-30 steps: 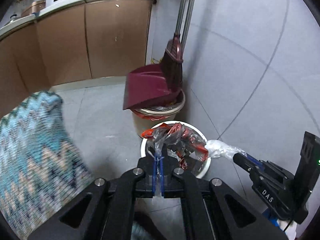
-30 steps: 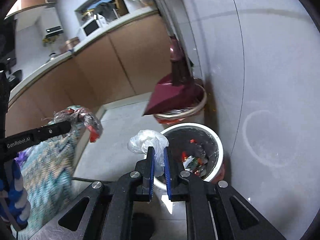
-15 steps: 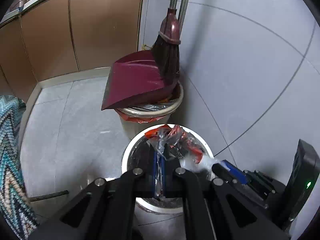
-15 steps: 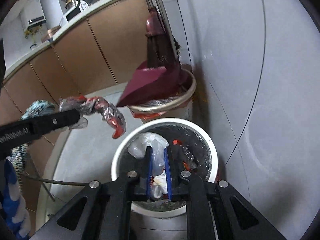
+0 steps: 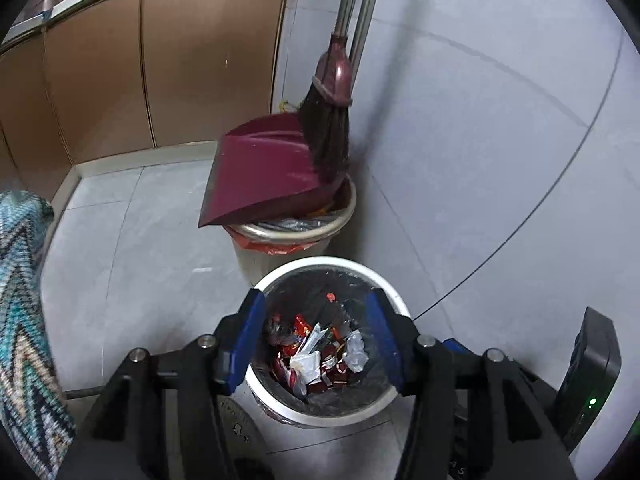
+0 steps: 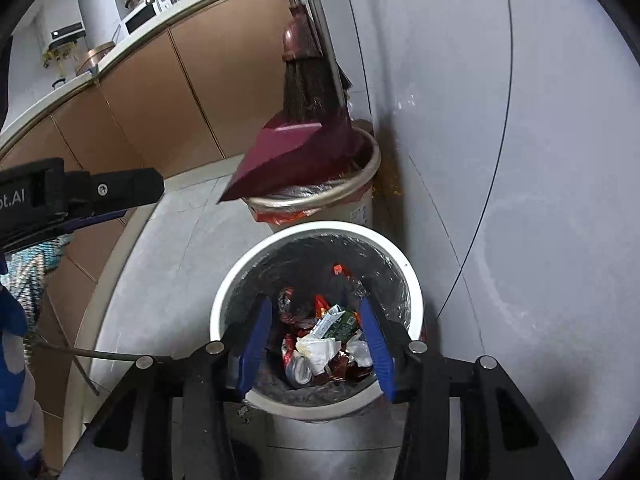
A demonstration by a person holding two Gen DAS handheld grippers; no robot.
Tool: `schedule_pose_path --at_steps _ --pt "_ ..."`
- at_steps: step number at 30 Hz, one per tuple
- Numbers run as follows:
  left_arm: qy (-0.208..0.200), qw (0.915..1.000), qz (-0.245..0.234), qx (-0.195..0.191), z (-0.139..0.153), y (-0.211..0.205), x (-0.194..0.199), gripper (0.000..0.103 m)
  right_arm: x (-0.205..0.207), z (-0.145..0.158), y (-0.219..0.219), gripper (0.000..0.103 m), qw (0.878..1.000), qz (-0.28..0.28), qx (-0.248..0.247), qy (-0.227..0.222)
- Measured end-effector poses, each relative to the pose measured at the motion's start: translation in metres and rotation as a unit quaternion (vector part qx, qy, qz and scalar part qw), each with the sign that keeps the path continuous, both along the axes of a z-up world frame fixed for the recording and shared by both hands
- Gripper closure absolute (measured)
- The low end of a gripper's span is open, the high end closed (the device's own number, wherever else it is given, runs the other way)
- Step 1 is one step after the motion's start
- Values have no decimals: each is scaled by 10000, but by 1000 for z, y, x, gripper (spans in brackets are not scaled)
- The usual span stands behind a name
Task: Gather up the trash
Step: 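Open both grippers over the bin to drop the two bags, then move both tools back over the blanket toward the purple bag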
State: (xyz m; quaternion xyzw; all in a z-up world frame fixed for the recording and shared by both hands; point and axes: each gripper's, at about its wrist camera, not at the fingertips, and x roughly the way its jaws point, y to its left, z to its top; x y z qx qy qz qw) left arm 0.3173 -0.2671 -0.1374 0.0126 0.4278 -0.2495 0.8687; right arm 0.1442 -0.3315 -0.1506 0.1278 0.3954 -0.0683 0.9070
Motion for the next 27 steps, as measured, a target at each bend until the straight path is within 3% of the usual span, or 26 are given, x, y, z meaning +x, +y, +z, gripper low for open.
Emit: schedule_pose_path --at_steps 7,14,27 --pt "-654 9970 356 -209 52 37 -43 52 -26 42 24 44 9992 31 -108 -372" --pt "-1495 9868 598 -175 94 77 -109 52 -60 90 56 29 9964 101 -349 -764" --pt "-2292 9693 886 -79 162 167 -217 51 -139 187 138 15 9817 673 -854 -1565"
